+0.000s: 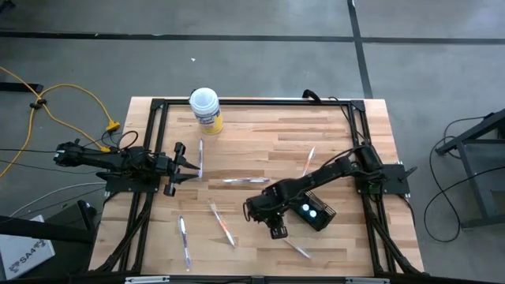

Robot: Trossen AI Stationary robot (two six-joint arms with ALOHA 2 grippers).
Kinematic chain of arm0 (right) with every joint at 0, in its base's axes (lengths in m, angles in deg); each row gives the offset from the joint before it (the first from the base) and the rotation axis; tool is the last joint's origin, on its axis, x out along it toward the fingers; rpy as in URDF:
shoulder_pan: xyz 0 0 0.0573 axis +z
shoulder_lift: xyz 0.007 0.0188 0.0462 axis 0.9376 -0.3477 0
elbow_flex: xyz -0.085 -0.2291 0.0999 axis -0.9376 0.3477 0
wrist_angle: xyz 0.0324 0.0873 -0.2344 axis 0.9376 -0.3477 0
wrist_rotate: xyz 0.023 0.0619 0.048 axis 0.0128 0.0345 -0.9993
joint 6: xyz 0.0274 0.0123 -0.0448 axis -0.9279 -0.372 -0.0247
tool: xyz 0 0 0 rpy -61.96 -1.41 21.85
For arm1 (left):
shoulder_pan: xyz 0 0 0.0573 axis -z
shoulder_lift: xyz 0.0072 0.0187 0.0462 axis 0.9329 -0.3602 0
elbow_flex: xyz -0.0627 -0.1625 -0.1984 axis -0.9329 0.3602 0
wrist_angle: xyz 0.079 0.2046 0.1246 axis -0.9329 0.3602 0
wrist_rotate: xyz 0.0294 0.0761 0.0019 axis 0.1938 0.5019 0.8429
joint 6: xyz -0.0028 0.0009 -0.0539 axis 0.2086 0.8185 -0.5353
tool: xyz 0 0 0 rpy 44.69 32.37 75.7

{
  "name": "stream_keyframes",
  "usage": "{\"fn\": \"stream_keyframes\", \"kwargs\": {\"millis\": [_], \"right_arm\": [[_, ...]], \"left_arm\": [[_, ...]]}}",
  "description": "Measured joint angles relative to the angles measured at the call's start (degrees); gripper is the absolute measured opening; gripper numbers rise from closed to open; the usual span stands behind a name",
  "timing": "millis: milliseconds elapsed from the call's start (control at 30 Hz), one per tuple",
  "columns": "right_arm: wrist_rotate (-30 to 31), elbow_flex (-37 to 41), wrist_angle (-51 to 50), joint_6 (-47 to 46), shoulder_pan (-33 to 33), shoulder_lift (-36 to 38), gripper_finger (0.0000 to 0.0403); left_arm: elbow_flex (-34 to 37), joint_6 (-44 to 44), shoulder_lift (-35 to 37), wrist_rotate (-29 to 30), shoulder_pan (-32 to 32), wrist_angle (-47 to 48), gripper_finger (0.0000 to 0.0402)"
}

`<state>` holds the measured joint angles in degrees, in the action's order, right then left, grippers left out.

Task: Pick & Place toothbrushing station
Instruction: Put the bottom orange toothbrush into the wire organizer

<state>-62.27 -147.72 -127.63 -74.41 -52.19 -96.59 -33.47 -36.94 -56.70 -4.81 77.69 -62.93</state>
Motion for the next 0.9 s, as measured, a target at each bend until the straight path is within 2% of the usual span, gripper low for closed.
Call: {"fn": "stream_keyframes", "kwargs": {"millis": [500, 900], "right_arm": [[-3.5, 0.0, 0.4, -3.6, 0.1, -1.6, 0.0113], [-3.8, 0.0, 0.8, -4.5, 0.2, -1.6, 0.0113]], "left_arm": [[0.0, 0.0, 0.0, 0.0, 0.0, -0.1, 0.0103], [0.0, 0.0, 0.0, 0.0, 0.0, -0.3, 0.0103]]}}
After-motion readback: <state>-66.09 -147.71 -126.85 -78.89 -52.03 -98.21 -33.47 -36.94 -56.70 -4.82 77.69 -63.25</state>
